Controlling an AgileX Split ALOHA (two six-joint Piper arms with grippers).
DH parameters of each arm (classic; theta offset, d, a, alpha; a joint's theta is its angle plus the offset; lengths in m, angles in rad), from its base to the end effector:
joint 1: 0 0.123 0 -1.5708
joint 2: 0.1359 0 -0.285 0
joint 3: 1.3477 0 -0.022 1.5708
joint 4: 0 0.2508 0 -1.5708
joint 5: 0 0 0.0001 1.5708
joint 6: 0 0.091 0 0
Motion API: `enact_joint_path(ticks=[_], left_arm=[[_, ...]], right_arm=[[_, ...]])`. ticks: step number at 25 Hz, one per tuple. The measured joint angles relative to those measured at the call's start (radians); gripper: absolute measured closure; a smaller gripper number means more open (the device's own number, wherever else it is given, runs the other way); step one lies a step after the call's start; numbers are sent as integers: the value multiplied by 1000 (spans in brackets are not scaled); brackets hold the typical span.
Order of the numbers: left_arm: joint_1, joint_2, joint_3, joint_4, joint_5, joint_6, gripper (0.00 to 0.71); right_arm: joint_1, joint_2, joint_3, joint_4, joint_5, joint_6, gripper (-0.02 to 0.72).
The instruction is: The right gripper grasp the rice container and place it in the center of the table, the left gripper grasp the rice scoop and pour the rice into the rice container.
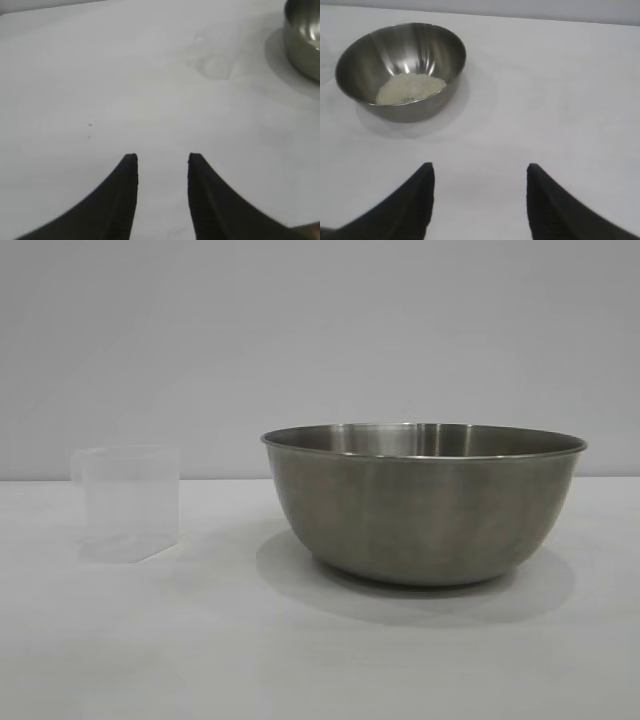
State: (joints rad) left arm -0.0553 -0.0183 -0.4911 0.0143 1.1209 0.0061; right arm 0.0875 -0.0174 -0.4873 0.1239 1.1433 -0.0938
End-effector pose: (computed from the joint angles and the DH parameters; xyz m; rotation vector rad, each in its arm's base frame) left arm -0.0091 0.0017 0.2699 0.0630 2.0941 -0.0125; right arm -0.0109 0.0093 0.2676 -0.2041 2.1090 0.1463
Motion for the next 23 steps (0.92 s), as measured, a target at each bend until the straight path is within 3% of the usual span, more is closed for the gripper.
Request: enact_joint_path(ticks=[3, 23], left_arm=[[24, 0, 0, 0, 0, 0, 506], [25, 0, 0, 0, 0, -2, 506]], right_arm=[[-22, 0, 0, 0, 0, 0, 316], [-26, 0, 0, 0, 0, 0, 316]])
